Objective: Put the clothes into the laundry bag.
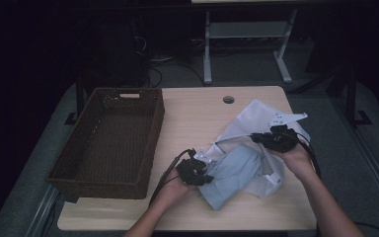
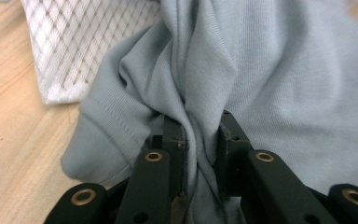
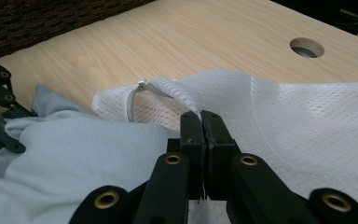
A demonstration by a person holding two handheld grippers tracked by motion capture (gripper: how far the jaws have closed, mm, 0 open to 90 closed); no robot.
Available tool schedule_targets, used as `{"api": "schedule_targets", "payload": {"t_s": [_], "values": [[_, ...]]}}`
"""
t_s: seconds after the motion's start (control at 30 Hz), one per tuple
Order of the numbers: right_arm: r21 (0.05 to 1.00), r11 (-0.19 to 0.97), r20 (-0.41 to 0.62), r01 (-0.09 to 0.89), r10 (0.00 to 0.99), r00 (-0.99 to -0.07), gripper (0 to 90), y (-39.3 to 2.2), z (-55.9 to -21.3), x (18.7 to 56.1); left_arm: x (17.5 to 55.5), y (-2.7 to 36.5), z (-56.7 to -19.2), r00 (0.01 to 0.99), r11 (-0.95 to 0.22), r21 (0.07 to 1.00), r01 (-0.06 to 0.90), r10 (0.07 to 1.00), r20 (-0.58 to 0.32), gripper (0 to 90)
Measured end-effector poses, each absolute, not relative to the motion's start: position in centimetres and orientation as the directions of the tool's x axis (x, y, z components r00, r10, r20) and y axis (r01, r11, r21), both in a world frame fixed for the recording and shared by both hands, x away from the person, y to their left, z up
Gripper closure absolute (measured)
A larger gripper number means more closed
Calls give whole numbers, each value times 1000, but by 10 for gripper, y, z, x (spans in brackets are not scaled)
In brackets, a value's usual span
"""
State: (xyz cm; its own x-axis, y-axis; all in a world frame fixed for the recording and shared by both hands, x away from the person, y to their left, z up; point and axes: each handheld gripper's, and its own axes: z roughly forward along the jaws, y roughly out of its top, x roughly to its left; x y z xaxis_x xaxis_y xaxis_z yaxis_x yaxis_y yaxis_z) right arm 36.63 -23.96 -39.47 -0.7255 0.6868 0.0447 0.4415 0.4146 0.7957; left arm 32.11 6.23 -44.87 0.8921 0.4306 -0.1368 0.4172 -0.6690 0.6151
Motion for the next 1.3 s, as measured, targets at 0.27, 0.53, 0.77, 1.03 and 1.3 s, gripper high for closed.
{"api": "schedule_targets", "payload": {"t_s": [0.27, 0.53, 0.77, 1.03, 1.3], "values": [[789, 426, 43, 443, 681, -731, 875, -236, -396, 366, 314, 58, -428, 891, -574, 698, 428, 399, -218, 780], [791, 431, 43, 434, 668, -743, 875, -231, -395, 364, 315, 46, -416, 882, -506, 741, 442, 393, -259, 783], [799, 433, 51, 417, 642, -765, 878, -222, -390, 355, 325, 32, -416, 853, -458, 750, 477, 449, -268, 783], [805, 429, 78, 409, 606, -791, 880, -215, -387, 342, 335, 17, -428, 828, -448, 745, 495, 503, -248, 779], [806, 422, 113, 415, 579, -807, 881, -212, -392, 321, 339, 15, -445, 810, -452, 727, 517, 533, -245, 772]]}}
